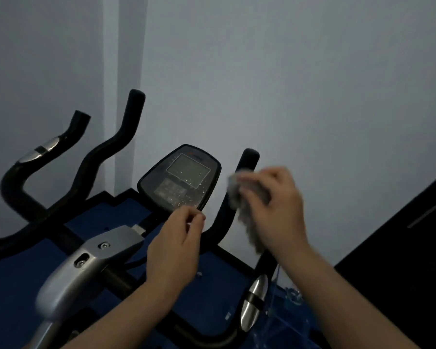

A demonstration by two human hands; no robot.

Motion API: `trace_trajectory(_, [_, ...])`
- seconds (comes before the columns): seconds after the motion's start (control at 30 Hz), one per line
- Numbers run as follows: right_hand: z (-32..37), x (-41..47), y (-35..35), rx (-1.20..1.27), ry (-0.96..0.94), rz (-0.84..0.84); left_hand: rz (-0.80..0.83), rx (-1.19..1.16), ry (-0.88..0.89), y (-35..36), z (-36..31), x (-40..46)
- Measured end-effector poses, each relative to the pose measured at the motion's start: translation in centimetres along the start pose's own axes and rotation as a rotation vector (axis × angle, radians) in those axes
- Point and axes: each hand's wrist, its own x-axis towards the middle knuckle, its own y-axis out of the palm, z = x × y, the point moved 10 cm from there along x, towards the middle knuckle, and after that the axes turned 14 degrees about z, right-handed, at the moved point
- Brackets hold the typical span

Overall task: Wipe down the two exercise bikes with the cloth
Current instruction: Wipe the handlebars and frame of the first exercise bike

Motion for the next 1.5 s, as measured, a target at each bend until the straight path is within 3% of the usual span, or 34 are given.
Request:
trace_trajectory(0.07, [1.1,3.3,-2.8,-0.058,-0.083,-0.08,0.032,0.164,0.054,0.7,-0.9,-0.4])
trace_trajectory(0.2, [0.5,6.8,-0.8,-0.207,-0.118,0.203,0.088,0.237,0.094,1.0,-0.5,-0.4])
trace_trajectory(0.33, [-1.3,7.1,-3.5,-0.219,-0.077,0.238,0.075,0.186,0.101,0.7,-0.3,-0.4])
trace_trajectory(0.6, [-2.9,2.0,-0.7,0.163,0.102,-0.259,0.044,0.315,0.146,1.0,-1.1,-0.6])
trace_trajectory(0.73, [-2.8,-2.6,4.8,0.278,0.201,-0.175,0.057,0.355,0.168,1.3,-1.2,-0.6])
trace_trajectory(0.87, [-1.9,-1.2,-2.6,0.296,0.132,-0.528,0.057,0.277,0.158,0.8,-0.8,-0.7])
trace_trajectory(1.0, [-3.9,2.3,-1.1,0.294,0.238,-0.36,0.058,0.279,0.143,0.9,-0.7,-0.6])
trace_trajectory(1.2, [-8.4,-2.9,5.7,0.326,0.447,-0.217,0.061,0.287,0.142,1.0,-0.8,-0.6])
trace_trajectory(1.33, [-6.7,-0.4,2.2,0.316,0.4,-0.358,0.06,0.312,0.138,1.1,-0.8,-0.5])
trace_trajectory(1.5, [-6.2,-4.8,6.2,0.268,0.422,-0.161,0.057,0.294,0.113,0.9,-0.9,-0.5])
